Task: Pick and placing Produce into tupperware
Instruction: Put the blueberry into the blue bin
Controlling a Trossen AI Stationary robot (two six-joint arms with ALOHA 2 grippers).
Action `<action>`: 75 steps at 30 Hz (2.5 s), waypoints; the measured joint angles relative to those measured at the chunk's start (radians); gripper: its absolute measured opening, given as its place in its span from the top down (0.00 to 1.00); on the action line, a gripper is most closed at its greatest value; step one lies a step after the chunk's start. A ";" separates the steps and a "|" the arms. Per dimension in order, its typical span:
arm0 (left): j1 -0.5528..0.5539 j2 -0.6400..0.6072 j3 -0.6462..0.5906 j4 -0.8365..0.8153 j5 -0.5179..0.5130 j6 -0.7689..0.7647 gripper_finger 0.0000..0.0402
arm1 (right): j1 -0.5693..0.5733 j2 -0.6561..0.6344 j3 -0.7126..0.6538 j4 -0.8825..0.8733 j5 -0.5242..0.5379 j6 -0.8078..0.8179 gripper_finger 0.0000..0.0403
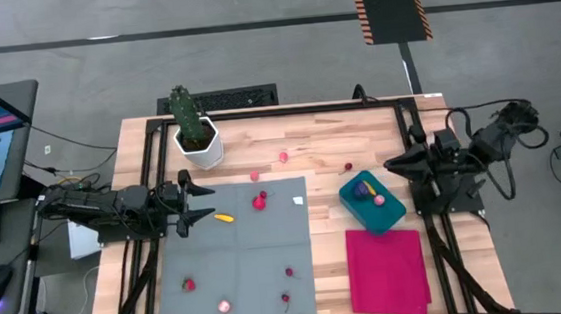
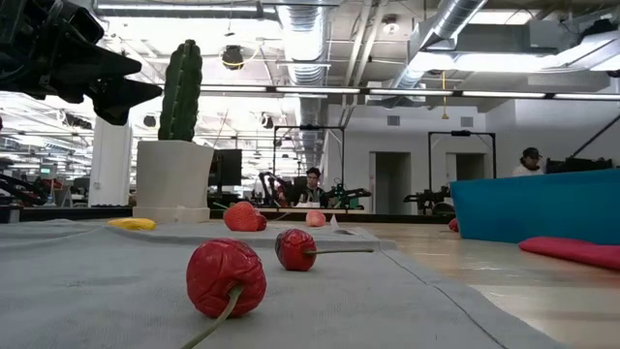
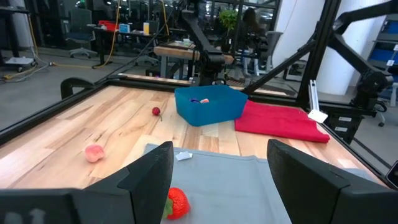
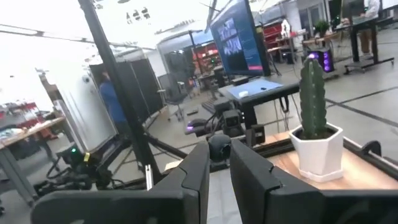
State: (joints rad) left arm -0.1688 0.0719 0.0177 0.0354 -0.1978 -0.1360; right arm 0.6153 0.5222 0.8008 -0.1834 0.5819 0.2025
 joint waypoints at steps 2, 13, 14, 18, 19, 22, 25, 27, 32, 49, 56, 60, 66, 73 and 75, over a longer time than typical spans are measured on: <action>0.000 0.000 0.000 0.000 0.000 0.000 0.38 | -0.001 -0.040 -0.050 0.026 -0.001 0.013 0.80; 0.000 0.000 0.000 0.000 0.000 0.000 0.38 | 0.000 -0.190 -0.324 0.141 -0.019 0.121 0.80; 0.000 0.000 0.000 0.000 0.000 0.000 0.38 | -0.001 -0.198 -0.347 0.168 -0.020 0.127 0.80; 0.000 0.000 0.000 0.000 0.000 0.000 0.38 | -0.008 -0.230 -0.447 0.284 -0.015 0.122 0.80; 0.000 0.000 0.000 0.000 0.000 0.000 0.38 | -0.011 -0.236 -0.472 0.320 -0.015 0.124 0.80; 0.000 0.000 0.000 0.000 0.000 0.000 0.38 | -0.030 -0.255 -0.549 0.396 0.013 0.182 0.80; 0.000 0.000 0.000 0.000 0.000 0.000 0.38 | -0.051 -0.265 -0.621 0.459 0.084 0.301 0.80; 0.000 0.000 0.000 0.000 0.000 0.000 0.38 | -0.068 -0.276 -0.655 0.462 0.132 0.407 0.80; 0.000 0.000 0.000 0.000 0.000 0.000 0.38 | -0.106 -0.298 -0.703 0.443 0.208 0.650 0.80; 0.000 0.000 0.000 0.000 0.000 0.000 0.38 | -0.118 -0.300 -0.660 -0.209 0.054 0.679 0.80; 0.000 0.000 0.000 0.000 0.000 0.000 0.38 | -0.120 -0.288 -0.591 -0.390 0.016 0.772 0.80; 0.000 0.000 0.000 0.000 0.000 0.000 0.38 | -0.120 -0.264 -0.531 -0.497 -0.044 0.848 0.80; 0.000 0.000 0.000 0.000 0.000 0.000 0.38 | -0.120 -0.211 -0.490 -0.587 -0.184 0.971 0.80; 0.000 0.000 0.000 0.000 0.000 0.000 0.38 | -0.120 -0.125 -0.487 -0.559 -0.218 1.021 0.71; 0.000 0.000 0.000 0.000 0.000 0.000 0.38 | -0.120 -0.115 -0.487 -0.532 -0.215 1.019 0.64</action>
State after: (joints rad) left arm -0.1684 0.0723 0.0174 0.0357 -0.1982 -0.1356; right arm 0.4957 0.4073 0.3134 -0.7150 0.3670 1.2212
